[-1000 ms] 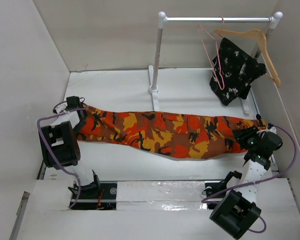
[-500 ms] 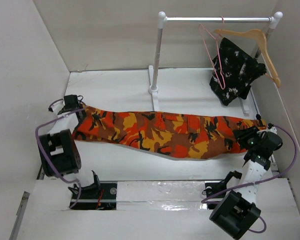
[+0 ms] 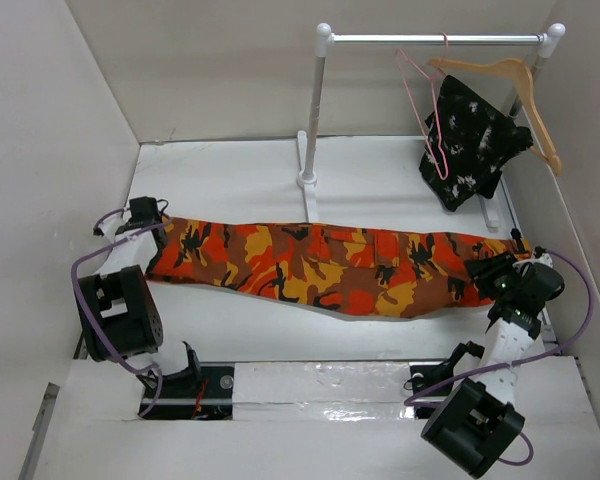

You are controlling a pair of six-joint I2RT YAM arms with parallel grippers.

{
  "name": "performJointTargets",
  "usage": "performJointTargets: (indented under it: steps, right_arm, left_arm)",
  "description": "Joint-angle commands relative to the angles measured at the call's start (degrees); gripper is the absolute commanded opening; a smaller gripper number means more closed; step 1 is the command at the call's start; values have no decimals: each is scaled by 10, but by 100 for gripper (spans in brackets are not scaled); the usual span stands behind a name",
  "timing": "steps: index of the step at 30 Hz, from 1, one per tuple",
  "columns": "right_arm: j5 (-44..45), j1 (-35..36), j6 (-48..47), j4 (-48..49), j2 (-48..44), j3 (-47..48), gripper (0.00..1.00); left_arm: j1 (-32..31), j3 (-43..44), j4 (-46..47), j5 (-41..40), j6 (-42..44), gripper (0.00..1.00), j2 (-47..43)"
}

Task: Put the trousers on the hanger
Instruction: Fold the trousers at the center of the board.

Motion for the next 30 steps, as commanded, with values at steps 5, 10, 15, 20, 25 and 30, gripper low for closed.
performJointTargets:
  steps: [5,10,15,20,25,30]
  right_arm:
    - [57,5,15,10,4,19,69]
    - [143,-12,57,11,25,18,87]
    - [212,-40,109,0,37,27,88]
    - [280,-59,153,24,38,6,88]
    - [369,-64,150,32,77,2,86]
    - [351,-79,156,65,157,26,81]
  left_arm:
    - [1,19,-26,-29,-17,71,-33]
    - [-56,27,53,39,20,67,-118]
    - [-184,55,110,118,1,42,-187]
    - [-351,9,225,179,-37,0,-219]
    - [-496,-47,290,161,-25,0,-202]
    - [-625,-97,347,79,2,0,-187]
